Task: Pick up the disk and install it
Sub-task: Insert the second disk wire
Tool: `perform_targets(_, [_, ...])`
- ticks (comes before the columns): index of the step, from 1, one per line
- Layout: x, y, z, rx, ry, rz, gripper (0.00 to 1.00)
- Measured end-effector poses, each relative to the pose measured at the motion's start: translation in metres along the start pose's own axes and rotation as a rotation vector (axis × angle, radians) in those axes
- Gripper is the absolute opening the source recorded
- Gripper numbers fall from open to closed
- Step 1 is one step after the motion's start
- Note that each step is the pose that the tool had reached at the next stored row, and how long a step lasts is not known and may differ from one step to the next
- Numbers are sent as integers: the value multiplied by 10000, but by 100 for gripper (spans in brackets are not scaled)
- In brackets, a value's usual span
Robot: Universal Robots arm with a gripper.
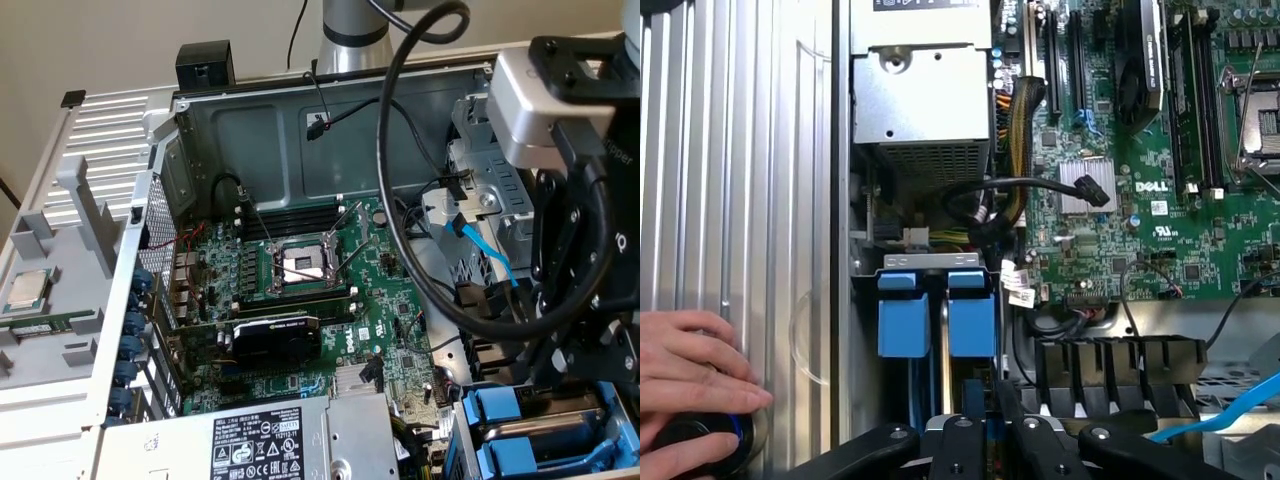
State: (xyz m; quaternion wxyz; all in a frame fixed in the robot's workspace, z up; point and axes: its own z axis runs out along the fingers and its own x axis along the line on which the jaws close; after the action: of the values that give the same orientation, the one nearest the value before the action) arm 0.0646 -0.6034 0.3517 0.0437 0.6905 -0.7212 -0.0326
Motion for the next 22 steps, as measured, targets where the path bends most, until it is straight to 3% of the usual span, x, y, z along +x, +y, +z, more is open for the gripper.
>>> perform_targets(22, [-14, -19, 37, 0, -1, 0, 16])
